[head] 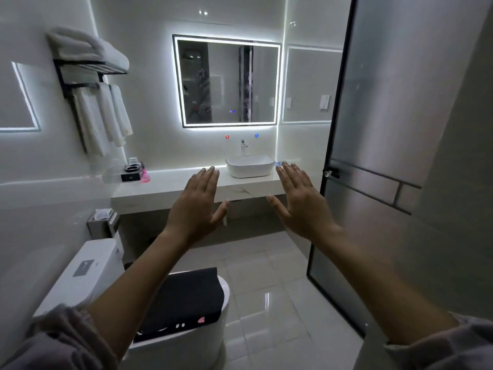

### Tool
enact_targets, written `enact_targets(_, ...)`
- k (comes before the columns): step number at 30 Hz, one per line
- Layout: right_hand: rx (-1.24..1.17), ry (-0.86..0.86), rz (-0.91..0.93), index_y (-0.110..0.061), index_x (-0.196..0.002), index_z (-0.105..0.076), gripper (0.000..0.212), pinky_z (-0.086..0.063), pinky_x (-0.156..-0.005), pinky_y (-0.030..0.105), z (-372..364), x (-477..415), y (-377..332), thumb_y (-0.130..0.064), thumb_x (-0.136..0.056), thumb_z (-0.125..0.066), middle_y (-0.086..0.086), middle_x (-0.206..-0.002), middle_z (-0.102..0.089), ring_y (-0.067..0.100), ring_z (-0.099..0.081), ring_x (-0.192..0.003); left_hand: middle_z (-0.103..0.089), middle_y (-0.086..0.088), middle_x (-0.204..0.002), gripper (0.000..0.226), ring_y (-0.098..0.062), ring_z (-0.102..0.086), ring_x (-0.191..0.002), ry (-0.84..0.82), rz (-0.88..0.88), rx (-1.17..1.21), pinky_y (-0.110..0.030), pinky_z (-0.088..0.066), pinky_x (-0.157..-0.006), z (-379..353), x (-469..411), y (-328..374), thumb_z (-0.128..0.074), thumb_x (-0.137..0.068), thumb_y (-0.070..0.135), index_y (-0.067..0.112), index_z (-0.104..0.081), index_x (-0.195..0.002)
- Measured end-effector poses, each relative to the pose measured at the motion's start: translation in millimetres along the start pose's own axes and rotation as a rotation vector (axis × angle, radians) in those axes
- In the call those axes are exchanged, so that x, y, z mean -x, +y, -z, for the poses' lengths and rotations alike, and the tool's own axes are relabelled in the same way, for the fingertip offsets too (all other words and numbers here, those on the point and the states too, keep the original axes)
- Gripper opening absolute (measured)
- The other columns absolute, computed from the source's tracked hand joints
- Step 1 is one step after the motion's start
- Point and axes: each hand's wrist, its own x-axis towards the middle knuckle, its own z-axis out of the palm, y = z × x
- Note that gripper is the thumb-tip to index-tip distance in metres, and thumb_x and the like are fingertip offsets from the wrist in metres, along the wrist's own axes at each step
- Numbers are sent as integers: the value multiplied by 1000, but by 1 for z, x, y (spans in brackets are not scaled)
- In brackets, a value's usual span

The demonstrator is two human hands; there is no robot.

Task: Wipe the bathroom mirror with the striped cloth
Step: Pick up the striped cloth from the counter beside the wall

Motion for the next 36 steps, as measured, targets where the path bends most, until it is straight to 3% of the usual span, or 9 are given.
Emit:
enact_targets(10, 1, -30, 19, -11, -151, -21, 77, -6, -117, 29, -119, -94, 73, -59, -91, -20, 7, -159, -19, 21, -13, -147, -37, -17, -147, 74, -32, -33, -138, -1, -9, -31, -40, -20, -112, -119, -105, -55, -27, -87, 54, 4, -33, -142)
enact_targets(13, -1, -39, 13, -13, -152, -18, 81, -6, -118, 31, -168, -138, 94, -62, -88, -13, 7, -159, -18, 21, -11, -148, -35, -15, -149, 71, -30, -30, -139, 10, 9, -37, -35, -16, -110, -166, -149, -85, -33, -88, 50, 5, -31, -143)
enact_targets(17, -27, -44, -11, -15, -152, -15, 84, -8, -120, 35, -234, -214, 120, -65, -85, -10, 5, -160, -15, 20, -9, -148, -35, -14, -149, 75, -30, -30, -139, 12, 19, -67, -35, -15, -110, -224, -218, -130, -24, -86, 54, 6, -32, -143)
enact_targets(20, -49, -65, -51, -17, -153, -13, 79, -13, -121, 39, -273, -269, 139, -63, -88, -18, 3, -160, -13, 19, -7, -148, -37, -14, -148, 68, -30, -32, -138, 7, -4, -76, -36, -13, -110, -259, -276, -159, -33, -89, 49, 6, -34, -142)
enact_targets(25, -73, -57, -68, -18, -153, -14, 74, -11, -117, 33, -321, -341, 183, -57, -91, -29, 1, -161, -13, 18, -7, -148, -34, -12, -150, 67, -30, -30, -139, 11, -14, -79, -37, -12, -112, -309, -366, -184, -38, -89, 47, 8, -32, -143)
enact_targets(36, -115, -66, -25, -17, -153, -14, 68, -12, -118, 33, -430, -466, 339, -49, -98, -39, 1, -161, -12, 16, -5, -148, -31, -13, -151, 74, -28, -26, -141, 25, 25, -97, -37, -9, -115, -459, -516, -177, -21, -87, 53, 6, -29, -144)
